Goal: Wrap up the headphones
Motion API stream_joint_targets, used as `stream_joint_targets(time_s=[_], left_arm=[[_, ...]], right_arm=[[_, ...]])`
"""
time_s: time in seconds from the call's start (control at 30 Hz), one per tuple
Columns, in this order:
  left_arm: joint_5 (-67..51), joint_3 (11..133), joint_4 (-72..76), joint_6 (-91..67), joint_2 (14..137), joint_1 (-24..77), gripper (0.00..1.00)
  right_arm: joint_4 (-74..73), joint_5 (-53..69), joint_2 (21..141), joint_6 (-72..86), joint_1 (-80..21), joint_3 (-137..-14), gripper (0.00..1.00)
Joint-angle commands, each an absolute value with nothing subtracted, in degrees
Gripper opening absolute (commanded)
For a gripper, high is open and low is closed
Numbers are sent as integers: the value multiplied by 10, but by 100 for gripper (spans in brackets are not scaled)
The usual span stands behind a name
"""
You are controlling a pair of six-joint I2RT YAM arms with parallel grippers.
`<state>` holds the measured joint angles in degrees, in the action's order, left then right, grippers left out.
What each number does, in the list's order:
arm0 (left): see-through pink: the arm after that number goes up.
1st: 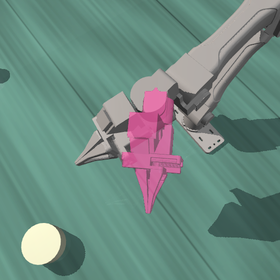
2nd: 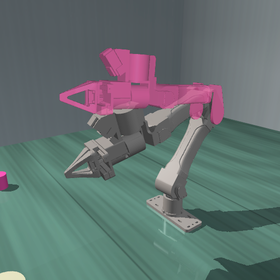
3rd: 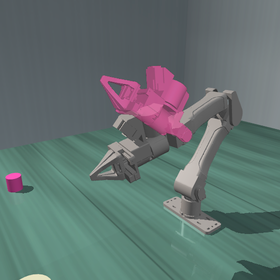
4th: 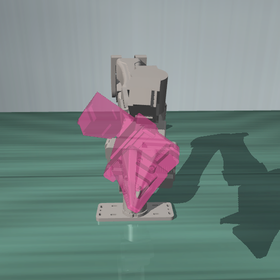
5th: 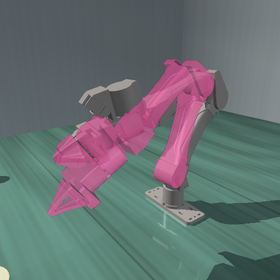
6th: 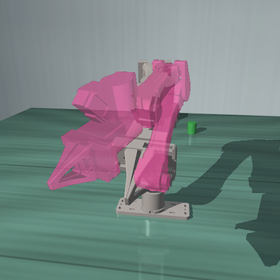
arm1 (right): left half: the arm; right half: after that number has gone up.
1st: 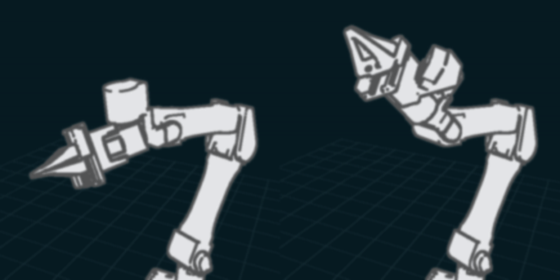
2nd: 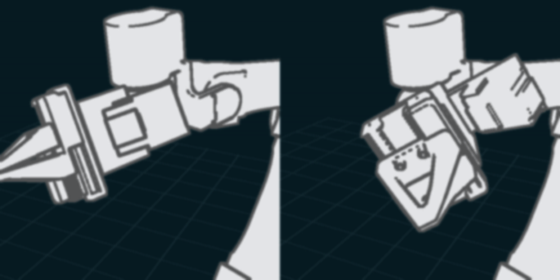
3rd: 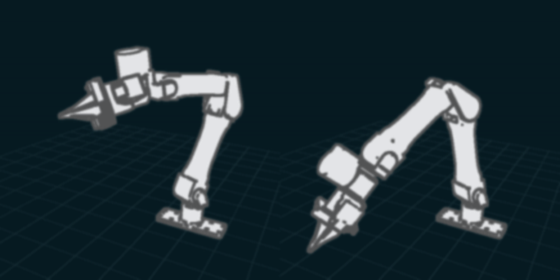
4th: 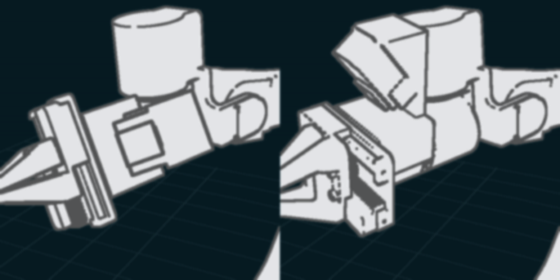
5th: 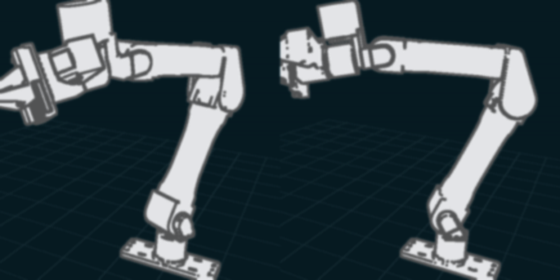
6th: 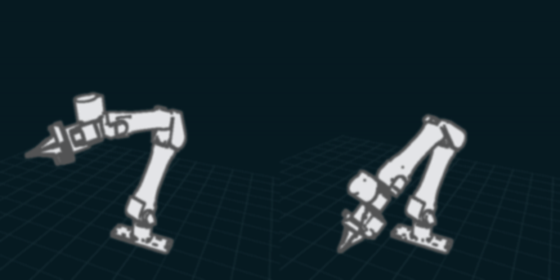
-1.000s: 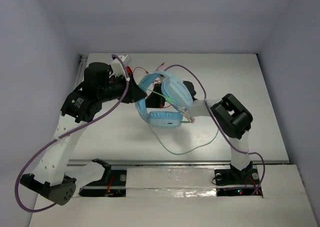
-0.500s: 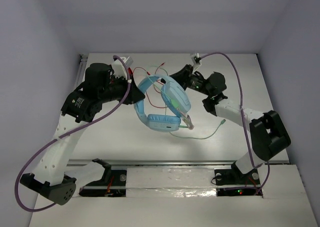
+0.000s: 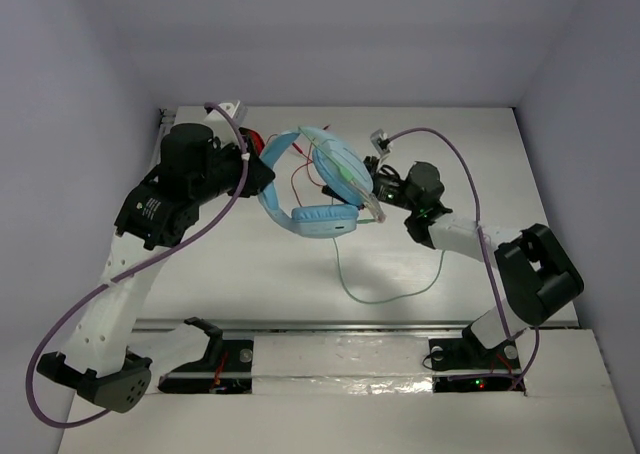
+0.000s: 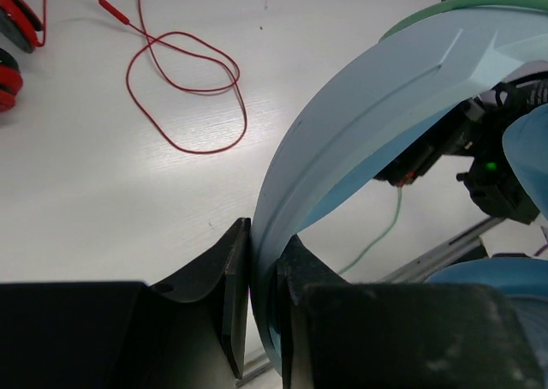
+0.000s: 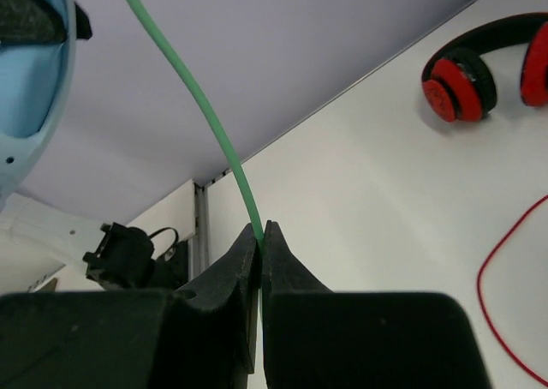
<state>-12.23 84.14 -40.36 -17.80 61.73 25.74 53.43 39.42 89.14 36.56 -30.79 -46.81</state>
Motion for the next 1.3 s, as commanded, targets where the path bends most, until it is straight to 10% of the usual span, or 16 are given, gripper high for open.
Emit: stream_joint_targets(time_s=[0.0,0.97,1.27], left_arm=[[-88,866,-336,-207,594,253,0],[39,646,-22,-362,494,253,0],[140,592,37,-382,469,253,0]], right_arm=[[546,403,881,356,-334,-470,0],[702,448,935,485,-406,-429,55],[630,377,882,479,-411,-380,2]])
